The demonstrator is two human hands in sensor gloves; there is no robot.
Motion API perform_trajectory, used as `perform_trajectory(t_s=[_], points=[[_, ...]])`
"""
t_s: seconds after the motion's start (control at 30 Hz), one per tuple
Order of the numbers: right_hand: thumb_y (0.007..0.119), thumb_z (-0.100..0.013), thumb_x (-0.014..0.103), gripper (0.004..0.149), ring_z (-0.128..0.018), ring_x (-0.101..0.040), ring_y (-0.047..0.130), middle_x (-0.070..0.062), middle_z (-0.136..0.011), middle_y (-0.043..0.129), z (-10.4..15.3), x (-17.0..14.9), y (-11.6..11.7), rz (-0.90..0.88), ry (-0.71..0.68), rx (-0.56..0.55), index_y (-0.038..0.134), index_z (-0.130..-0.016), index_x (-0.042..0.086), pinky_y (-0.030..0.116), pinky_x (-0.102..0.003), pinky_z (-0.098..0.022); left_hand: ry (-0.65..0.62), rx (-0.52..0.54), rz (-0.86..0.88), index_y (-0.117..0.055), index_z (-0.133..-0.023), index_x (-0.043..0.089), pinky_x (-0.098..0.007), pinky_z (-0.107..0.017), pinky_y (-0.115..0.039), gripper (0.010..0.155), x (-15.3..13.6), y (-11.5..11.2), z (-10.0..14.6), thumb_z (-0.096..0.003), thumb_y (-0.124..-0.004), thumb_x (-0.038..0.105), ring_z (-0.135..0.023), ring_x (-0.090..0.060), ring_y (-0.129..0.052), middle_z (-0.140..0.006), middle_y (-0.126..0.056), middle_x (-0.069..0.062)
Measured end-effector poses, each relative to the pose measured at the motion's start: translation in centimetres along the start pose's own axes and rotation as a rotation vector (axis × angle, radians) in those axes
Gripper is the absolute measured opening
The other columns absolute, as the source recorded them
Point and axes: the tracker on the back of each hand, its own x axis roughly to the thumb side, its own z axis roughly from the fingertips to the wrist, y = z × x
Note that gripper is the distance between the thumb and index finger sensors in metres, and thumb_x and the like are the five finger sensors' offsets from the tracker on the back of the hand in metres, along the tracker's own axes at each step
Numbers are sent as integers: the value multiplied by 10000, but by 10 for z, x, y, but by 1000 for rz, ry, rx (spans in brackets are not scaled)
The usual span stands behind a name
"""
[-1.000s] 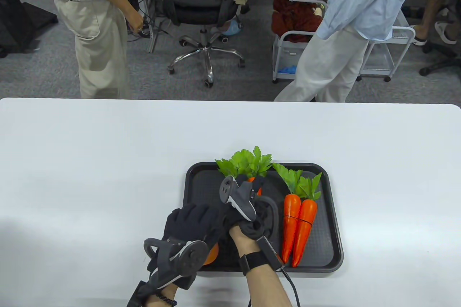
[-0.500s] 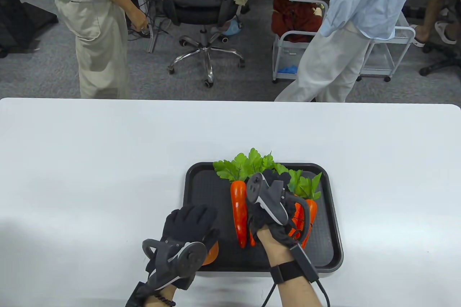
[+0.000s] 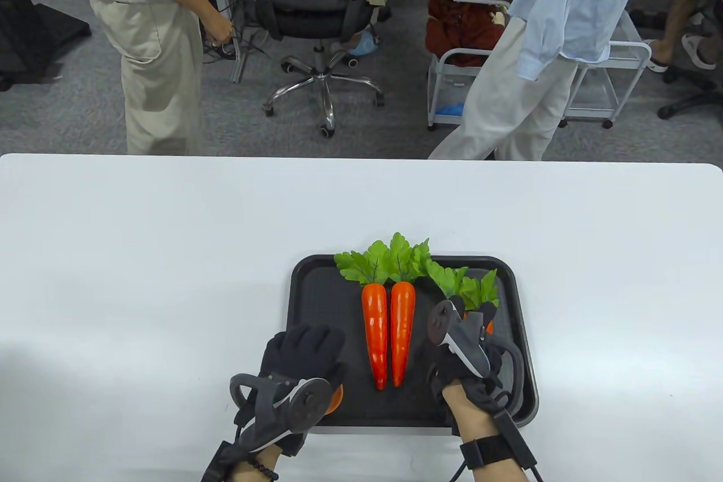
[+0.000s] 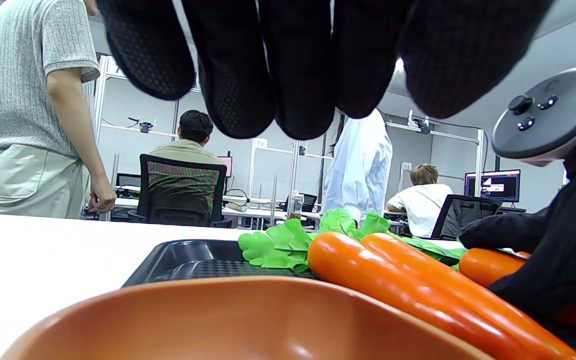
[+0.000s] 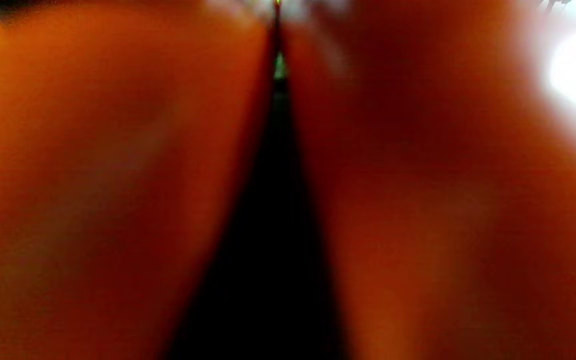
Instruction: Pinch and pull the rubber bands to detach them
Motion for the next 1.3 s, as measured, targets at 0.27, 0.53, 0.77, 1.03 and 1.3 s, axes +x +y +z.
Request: perform_trajectory(t_s=[0.27,0.53,0.77,1.03,1.3], points=[[769,-522,588,892,-797,-610,727,-295,-1087,127,3,-16,-3,-137,-63,-18,139,-1088,310,805,-529,-483,-2,-28,-4,-786,-967,376,-563,-679,-775,539,1,-6,-1,-461,-761,561,-914,-280,-945,-1022,-935,31],[785,-501,587,899,-763,-616,772,-310,-1078,169,16,-26,-18,-678,-354,-181,168,-1086,295,823,-537,-463,3,-32,27,-784,-968,375,-561,-678,-776,540,1,-7,0,-461,-761,561,-911,-278,-947,-1020,-936,33],[781,-498,594,894,-770,-602,781,-304,-1078,175,24,-20,-25,-1197,-649,-124,171,-1082,298,831,-530,-465,12,-23,63,-784,-968,372,-560,-677,-778,539,-1,-7,0,-463,-759,560,-908,-275,-949,-1016,-939,32],[769,-514,585,888,-786,-608,760,-310,-1074,160,27,0,-13,-1550,-794,182,152,-1081,292,820,-537,-480,18,-11,157,-777,-972,374,-557,-680,-775,532,-2,-8,1,-471,-751,552,-909,-272,-948,-1018,-934,32],[760,-527,577,884,-799,-616,749,-315,-1073,155,37,24,-4,-1642,-895,393,140,-1084,282,816,-544,-491,10,54,286,-726,-1004,367,-550,-694,-765,528,-2,-4,4,-501,-719,526,-929,-265,-926,-1047,-894,27]])
